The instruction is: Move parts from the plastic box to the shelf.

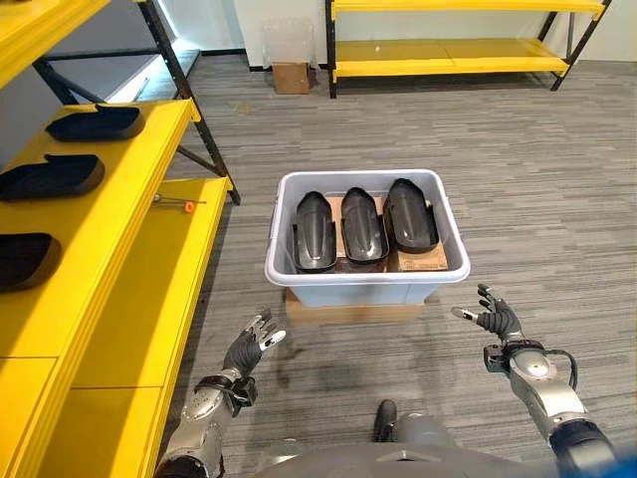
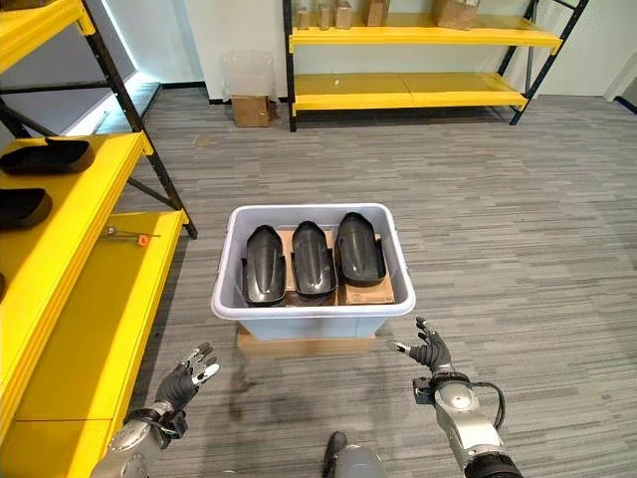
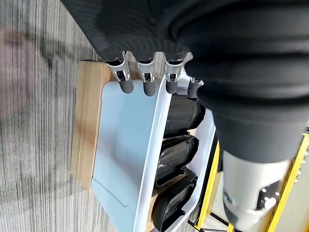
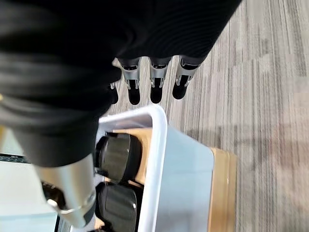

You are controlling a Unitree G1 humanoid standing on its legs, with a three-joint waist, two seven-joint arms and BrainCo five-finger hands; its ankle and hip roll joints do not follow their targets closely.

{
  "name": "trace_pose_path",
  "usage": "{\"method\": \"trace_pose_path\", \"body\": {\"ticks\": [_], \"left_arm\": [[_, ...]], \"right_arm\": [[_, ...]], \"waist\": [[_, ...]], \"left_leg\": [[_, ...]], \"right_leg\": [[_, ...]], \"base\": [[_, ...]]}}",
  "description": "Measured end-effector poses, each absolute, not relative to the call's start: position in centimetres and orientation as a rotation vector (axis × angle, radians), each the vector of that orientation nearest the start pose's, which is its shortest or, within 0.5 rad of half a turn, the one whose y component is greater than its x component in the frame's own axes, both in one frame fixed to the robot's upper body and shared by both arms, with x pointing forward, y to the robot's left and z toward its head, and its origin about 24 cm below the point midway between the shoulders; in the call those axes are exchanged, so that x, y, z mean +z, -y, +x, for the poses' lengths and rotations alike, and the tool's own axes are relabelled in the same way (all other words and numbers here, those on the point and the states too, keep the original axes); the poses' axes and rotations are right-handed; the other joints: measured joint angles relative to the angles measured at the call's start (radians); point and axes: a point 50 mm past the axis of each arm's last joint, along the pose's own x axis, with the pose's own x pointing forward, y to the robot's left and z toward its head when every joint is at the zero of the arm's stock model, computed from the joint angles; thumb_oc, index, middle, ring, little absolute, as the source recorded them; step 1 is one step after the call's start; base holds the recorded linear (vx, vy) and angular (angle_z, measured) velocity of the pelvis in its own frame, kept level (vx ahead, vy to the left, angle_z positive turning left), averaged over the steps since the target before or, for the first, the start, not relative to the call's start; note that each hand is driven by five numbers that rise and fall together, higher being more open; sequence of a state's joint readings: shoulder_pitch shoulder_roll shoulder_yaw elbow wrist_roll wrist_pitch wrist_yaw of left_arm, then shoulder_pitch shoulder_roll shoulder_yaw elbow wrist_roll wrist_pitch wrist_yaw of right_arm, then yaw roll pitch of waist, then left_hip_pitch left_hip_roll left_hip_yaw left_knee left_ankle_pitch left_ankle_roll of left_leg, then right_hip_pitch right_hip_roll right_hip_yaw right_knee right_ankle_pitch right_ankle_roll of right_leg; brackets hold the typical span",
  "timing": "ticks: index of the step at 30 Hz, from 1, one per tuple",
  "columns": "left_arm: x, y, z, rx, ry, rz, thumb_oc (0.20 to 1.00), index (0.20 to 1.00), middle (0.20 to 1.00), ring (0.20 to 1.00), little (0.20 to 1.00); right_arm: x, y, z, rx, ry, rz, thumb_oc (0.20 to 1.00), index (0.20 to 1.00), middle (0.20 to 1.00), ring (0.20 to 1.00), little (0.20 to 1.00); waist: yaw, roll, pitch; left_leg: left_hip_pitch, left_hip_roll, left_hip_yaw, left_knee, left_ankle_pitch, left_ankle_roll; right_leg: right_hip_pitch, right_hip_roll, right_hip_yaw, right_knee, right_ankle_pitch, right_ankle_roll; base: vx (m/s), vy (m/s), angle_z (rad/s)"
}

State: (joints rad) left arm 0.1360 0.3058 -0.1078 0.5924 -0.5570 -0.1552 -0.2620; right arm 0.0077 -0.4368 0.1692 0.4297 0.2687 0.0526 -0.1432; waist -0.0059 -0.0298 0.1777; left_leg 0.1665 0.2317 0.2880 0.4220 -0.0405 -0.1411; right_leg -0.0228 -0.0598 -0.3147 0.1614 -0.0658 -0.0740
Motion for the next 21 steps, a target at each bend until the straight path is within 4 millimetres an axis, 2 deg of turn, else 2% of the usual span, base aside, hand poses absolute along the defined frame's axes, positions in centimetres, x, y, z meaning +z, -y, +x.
{"method": "trace_pose_path", "body": {"ticks": [2, 3, 4, 5, 6, 7, 8, 9, 10, 11, 12, 13, 15, 16, 18, 20, 21], "left_arm": [[-9.1, -22.2, 16.4, -0.021, -0.549, -0.275, 1.0, 1.0, 1.0, 1.0, 1.0], [-9.3, -22.2, 16.2, -0.013, -0.556, -0.278, 1.0, 1.0, 1.0, 1.0, 1.0], [-9.3, -22.2, 16.1, -0.008, -0.558, -0.28, 1.0, 1.0, 1.0, 1.0, 1.0], [-9.4, -22.4, 16.1, 0.001, -0.559, -0.281, 1.0, 1.0, 1.0, 1.0, 1.0], [-9.3, -22.8, 16.1, 0.019, -0.555, -0.284, 1.0, 1.0, 1.0, 1.0, 1.0], [-9.3, -22.8, 16.3, 0.017, -0.551, -0.283, 1.0, 1.0, 1.0, 1.0, 1.0], [-9.2, -22.7, 16.4, 0.014, -0.549, -0.282, 1.0, 1.0, 1.0, 1.0, 1.0], [-8.8, -22.6, 17.2, 0.005, -0.525, -0.279, 1.0, 1.0, 1.0, 1.0, 1.0], [-8.6, -22.7, 17.5, 0.004, -0.515, -0.274, 1.0, 1.0, 1.0, 1.0, 1.0], [-8.6, -22.7, 17.4, 0.004, -0.515, -0.271, 1.0, 1.0, 1.0, 1.0, 1.0], [-8.6, -22.7, 17.4, 0.014, -0.517, -0.268, 1.0, 1.0, 1.0, 1.0, 1.0], [-8.6, -22.7, 17.4, 0.02, -0.514, -0.268, 1.0, 1.0, 1.0, 1.0, 1.0], [-8.6, -22.8, 17.4, 0.029, -0.514, -0.271, 1.0, 1.0, 1.0, 1.0, 1.0], [-8.8, -22.8, 17.2, 0.042, -0.52, -0.281, 1.0, 1.0, 1.0, 1.0, 1.0], [-8.9, -22.7, 16.9, 0.051, -0.526, -0.294, 1.0, 1.0, 1.0, 1.0, 1.0], [-9.2, -22.6, 16.6, 0.062, -0.532, -0.319, 1.0, 1.0, 1.0, 1.0, 1.0], [-9.1, -22.4, 16.8, 0.049, -0.527, -0.323, 1.0, 1.0, 1.0, 1.0, 1.0]], "right_arm": [[-4.5, 24.7, 22.0, -0.141, -0.508, -0.246, 1.0, 1.0, 1.0, 1.0, 1.0], [-4.4, 24.8, 22.1, -0.142, -0.507, -0.25, 1.0, 1.0, 1.0, 1.0, 1.0], [-4.4, 24.9, 22.1, -0.14, -0.507, -0.251, 1.0, 1.0, 1.0, 1.0, 1.0], [-4.5, 24.8, 22.1, -0.136, -0.509, -0.25, 1.0, 1.0, 1.0, 1.0, 1.0], [-4.8, 24.8, 21.9, -0.133, -0.524, -0.243, 1.0, 1.0, 1.0, 1.0, 1.0], [-4.9, 24.9, 21.8, -0.138, -0.531, -0.244, 1.0, 1.0, 1.0, 1.0, 1.0], [-4.9, 24.9, 21.8, -0.134, -0.527, -0.244, 1.0, 1.0, 1.0, 1.0, 1.0], [-4.8, 25.0, 21.8, -0.137, -0.529, -0.249, 1.0, 1.0, 1.0, 1.0, 1.0], [-5.0, 24.8, 21.8, -0.137, -0.534, -0.24, 1.0, 1.0, 1.0, 1.0, 1.0], [-5.2, 24.6, 21.7, -0.133, -0.541, -0.231, 1.0, 1.0, 1.0, 1.0, 1.0], [-5.3, 24.4, 21.7, -0.128, -0.543, -0.226, 1.0, 1.0, 1.0, 1.0, 1.0], [-5.3, 24.3, 21.8, -0.124, -0.539, -0.223, 1.0, 1.0, 1.0, 1.0, 1.0], [-5.3, 23.9, 21.9, -0.116, -0.534, -0.212, 1.0, 1.0, 1.0, 1.0, 1.0], [-5.4, 23.7, 21.9, -0.11, -0.536, -0.215, 1.0, 1.0, 1.0, 1.0, 1.0], [-5.6, 23.6, 21.7, -0.096, -0.544, -0.228, 1.0, 1.0, 1.0, 1.0, 1.0], [-5.6, 23.7, 21.6, -0.095, -0.549, -0.232, 1.0, 1.0, 1.0, 1.0, 1.0], [-5.5, 23.9, 21.6, -0.09, -0.548, -0.239, 1.0, 1.0, 1.0, 1.0, 1.0]], "waist": [[0.0, -0.007, -0.012], [0.003, -0.008, -0.012], [0.003, -0.009, -0.012], [0.002, -0.007, -0.014], [-0.003, -0.015, -0.017], [0.001, -0.015, -0.018], [0.006, -0.016, -0.019], [0.008, -0.019, -0.012], [0.013, -0.02, -0.005], [0.01, -0.017, -0.001], [0.003, -0.01, 0.002], [-0.002, 0.001, 0.014], [0.009, 0.009, 0.032], [0.02, 0.014, 0.037], [0.026, 0.031, 0.051], [0.024, 0.049, 0.053], [0.019, 0.063, 0.055]], "left_leg": [[-0.062, 0.017, -0.029, 0.092, 0.058, 0.002], [-0.084, 0.019, -0.031, 0.122, 0.053, -0.004], [-0.093, 0.018, -0.019, 0.125, 0.06, 0.005], [-0.101, 0.028, -0.017, 0.131, 0.095, 0.001], [-0.132, 0.05, -0.018, 0.19, 0.131, -0.027], [-0.187, 0.07, -0.018, 0.262, 0.118, -0.026], [-0.242, 0.041, -0.012, 0.263, 0.089, -0.015], [-0.297, 0.016, 0.012, 0.259, 0.078, 0.01], [-0.313, -0.006, 0.032, 0.232, 0.04, 0.032], [-0.291, -0.041, 0.037, 0.113, 0.001, 0.036], [-0.249, -0.064, 0.07, -0.06, -0.012, 0.029], [-0.213, -0.074, 0.1, -0.224, 0.0, 0.019], [-0.202, -0.07, 0.102, -0.392, 0.052, 0.013], [-0.207, -0.055, 0.081, -0.45, 0.098, 0.006], [-0.231, 0.008, 0.06, -0.492, 0.163, -0.012], [-0.251, 0.075, 0.059, -0.457, 0.184, -0.028], [-0.219, 0.079, 0.085, -0.453, 0.185, -0.026]], "right_leg": [[0.003, 0.012, 0.009, -0.006, -0.014, -0.031], [0.001, 0.017, 0.012, -0.008, -0.02, -0.047], [-0.001, 0.022, 0.012, -0.006, -0.026, -0.055], [-0.004, 0.034, 0.002, 0.003, -0.046, -0.051], [-0.001, 0.036, -0.005, -0.002, -0.045, -0.056], [0.004, 0.047, -0.007, -0.015, -0.038, -0.069], [-0.002, 0.045, -0.013, -0.025, -0.029, -0.09], [-0.021, 0.041, -0.02, -0.028, -0.026, -0.096], [-0.018, 0.042, -0.021, -0.041, -0.017, -0.09], [-0.006, 0.042, -0.021, -0.059, -0.008, -0.074], [0.016, 0.049, -0.02, -0.094, -0.001, -0.055], [0.046, 0.059, -0.019, -0.13, 0.01, -0.043], [0.076, 0.065, -0.002, -0.172, 0.025, -0.021], [0.082, 0.066, 0.009, -0.179, 0.026, -0.014], [0.088, 0.069, 0.023, -0.175, 0.021, -0.022], [0.102, 0.066, 0.05, -0.171, 0.021, -0.022], [0.104, 0.058, 0.062, -0.153, 0.017, -0.015]], "base": [[0.12, -0.231, -0.12], [0.18, -0.267, -0.12], [0.15, -0.204, -0.07], [0.14, -0.195, 0.11], [-0.04, -0.146, 0.14], [-0.04, -0.136, 0.14], [-0.04, -0.057, 0.11], [0.06, 0.063, 0.13], [0.08, 0.113, 0.15], [0.08, 0.128, 0.14], [0.08, 0.121, 0.2], [0.11, 0.141, 0.1], [0.15, 0.167, -0.18], [0.13, 0.133, -0.4], [0.17, 0.123, -0.38], [0.25, 0.234, -0.47], [0.36, 0.402, -0.43]]}}
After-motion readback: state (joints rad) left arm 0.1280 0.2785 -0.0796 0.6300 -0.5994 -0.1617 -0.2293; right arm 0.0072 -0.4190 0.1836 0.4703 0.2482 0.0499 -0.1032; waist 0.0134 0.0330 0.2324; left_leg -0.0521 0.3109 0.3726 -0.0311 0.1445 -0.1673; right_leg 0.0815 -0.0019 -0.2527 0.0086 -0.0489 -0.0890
